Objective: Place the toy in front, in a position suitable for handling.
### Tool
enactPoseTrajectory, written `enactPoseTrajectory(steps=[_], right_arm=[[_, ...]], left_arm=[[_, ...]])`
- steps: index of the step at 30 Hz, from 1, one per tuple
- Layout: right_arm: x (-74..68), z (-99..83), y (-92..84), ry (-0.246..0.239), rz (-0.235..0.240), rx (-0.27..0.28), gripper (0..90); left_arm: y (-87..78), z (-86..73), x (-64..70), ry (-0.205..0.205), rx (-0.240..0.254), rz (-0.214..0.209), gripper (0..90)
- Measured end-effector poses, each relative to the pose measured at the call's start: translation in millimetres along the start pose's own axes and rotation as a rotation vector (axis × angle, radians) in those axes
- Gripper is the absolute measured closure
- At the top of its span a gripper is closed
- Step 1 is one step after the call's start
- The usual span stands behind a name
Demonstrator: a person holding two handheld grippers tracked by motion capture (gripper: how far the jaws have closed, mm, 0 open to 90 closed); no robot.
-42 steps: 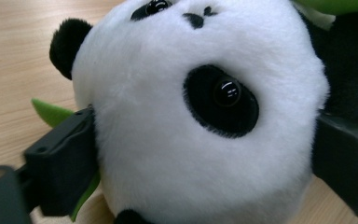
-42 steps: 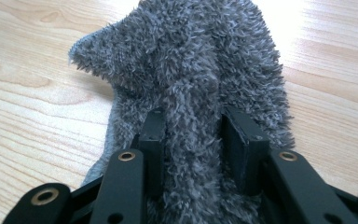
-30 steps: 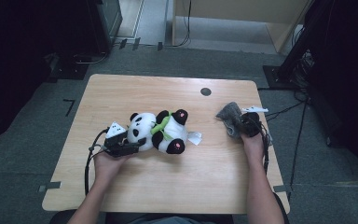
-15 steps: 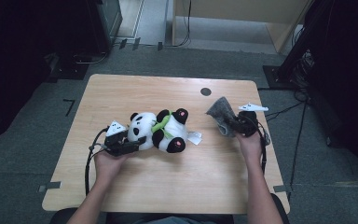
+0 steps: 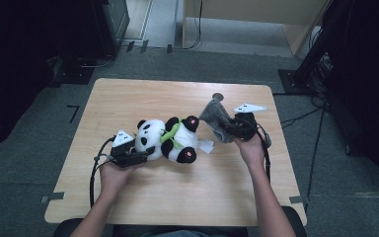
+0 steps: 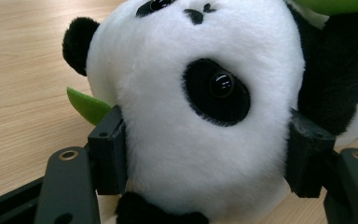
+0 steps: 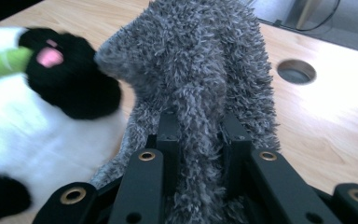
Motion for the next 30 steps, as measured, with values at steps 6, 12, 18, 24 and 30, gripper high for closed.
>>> enactPoseTrajectory(steps=[6,12,18,24,30], right_arm=[[-21.4,27.6,-3.1,-0.016,0.023,-0.034,75.1],[-50.0,61.2,0.0,-0.095,0.054,-0.053,75.0],[-69.3,80.5,10.5,-0.125,0.086,-0.065,74.9],[-88.3,97.1,18.1,-0.153,0.119,-0.059,74.9],[-109.1,106.3,35.6,-0.181,0.16,-0.079,74.8]], left_arm=[[0.6,0.1,-1.4,-0.007,0.004,-0.011,28.2],[0.5,-0.4,-1.1,-0.002,0.008,-0.007,28.3],[0.2,-0.9,-0.8,0.008,0.012,0.0,28.2],[0.3,-0.8,-0.5,0.006,0.014,-0.001,28.2],[0.2,-0.9,-0.3,0.009,0.014,0.001,28.2]])
Point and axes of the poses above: each handheld gripper's, and its own axes: y roughly forward along the jaws, z roughly out of its top, x roughly to its right, the point moved 6 cm from there along y, roughly forward along the jaws
